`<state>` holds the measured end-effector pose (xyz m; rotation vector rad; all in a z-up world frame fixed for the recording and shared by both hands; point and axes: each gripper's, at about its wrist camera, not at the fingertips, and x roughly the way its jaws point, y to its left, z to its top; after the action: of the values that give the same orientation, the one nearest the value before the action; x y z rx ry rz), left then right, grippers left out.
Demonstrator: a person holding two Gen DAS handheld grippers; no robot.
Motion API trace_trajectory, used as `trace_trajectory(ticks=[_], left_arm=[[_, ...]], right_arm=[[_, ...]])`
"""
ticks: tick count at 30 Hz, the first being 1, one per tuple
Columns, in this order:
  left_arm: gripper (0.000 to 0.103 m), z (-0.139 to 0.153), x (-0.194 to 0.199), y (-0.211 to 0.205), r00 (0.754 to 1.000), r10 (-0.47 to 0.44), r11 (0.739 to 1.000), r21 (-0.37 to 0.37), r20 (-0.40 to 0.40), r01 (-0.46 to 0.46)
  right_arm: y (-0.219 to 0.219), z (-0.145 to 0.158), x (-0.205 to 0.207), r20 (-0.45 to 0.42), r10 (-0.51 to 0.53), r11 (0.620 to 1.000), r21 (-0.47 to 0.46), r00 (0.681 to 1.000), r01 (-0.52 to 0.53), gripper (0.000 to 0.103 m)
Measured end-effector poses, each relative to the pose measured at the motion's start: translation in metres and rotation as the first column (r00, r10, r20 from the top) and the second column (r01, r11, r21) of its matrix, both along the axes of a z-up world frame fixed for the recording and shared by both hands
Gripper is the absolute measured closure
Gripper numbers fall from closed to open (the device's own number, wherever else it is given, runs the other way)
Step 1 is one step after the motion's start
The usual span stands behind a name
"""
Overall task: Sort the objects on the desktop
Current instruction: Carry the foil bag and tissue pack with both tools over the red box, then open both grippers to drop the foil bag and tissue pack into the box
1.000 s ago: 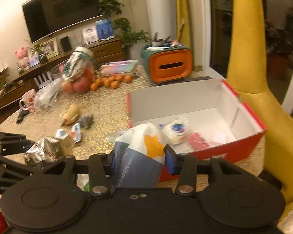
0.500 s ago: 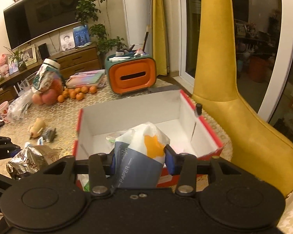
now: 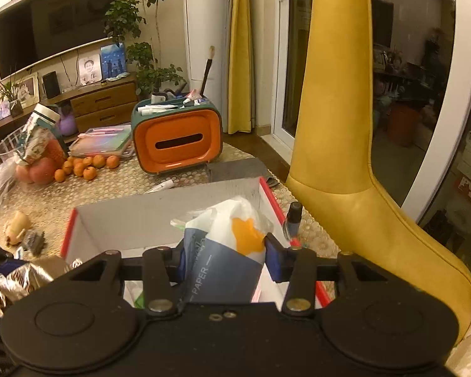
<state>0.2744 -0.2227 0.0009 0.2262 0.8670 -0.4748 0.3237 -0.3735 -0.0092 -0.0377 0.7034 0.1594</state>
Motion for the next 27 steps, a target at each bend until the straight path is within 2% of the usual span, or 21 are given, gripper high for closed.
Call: trace_trajectory(ticks=[13, 27], left_arm=[[0.046, -0.043, 0.035, -0.021, 0.996, -0.001, 0.997, 0.075, -0.084, 0.007], [0.046, -0.069, 0.053, -0.029, 0.987, 0.011, 0.995, 0.103, -0.159, 0.006]], right_arm=[[0.013, -0.049, 0.055, -0.122, 0.06, 0.995, -0.067, 0.991, -0.068, 0.058], [0.022, -0.079, 0.069, -0.201, 0.07, 0.987, -0.128, 0.977, -0.097, 0.057]])
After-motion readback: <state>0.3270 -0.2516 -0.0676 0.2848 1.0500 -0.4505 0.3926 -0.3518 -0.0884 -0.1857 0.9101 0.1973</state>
